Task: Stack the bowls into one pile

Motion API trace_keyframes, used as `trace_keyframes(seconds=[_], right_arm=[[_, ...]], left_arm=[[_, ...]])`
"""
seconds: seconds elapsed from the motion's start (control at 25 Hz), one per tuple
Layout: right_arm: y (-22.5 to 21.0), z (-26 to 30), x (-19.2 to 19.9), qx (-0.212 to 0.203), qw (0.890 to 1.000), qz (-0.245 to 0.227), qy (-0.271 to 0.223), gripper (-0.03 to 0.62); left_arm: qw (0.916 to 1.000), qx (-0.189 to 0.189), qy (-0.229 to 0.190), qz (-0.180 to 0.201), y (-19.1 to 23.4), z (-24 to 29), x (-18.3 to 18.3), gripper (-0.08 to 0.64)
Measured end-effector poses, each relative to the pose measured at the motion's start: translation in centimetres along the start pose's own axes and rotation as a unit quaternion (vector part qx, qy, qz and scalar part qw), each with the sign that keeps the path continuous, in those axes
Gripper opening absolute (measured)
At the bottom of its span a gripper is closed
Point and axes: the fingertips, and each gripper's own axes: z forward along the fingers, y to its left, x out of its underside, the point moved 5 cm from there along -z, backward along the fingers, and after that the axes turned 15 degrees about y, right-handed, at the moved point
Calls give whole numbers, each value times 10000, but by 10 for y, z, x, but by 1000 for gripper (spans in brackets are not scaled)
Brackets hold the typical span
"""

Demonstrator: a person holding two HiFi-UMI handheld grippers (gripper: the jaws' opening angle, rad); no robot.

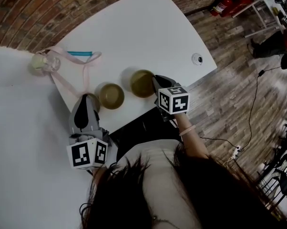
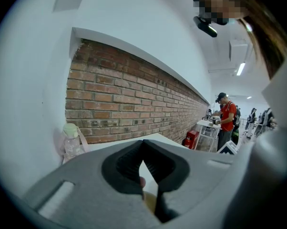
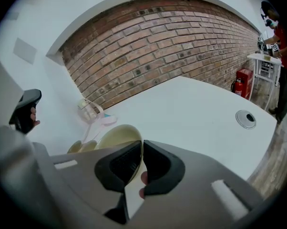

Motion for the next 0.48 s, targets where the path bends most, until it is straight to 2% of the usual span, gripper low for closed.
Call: trace_keyframes(seconds=[0.48], right_arm=[[19, -2, -21, -68, 9997, -214, -101, 21]], left_arm=[[9997, -86, -210, -85, 18, -11, -6, 0]])
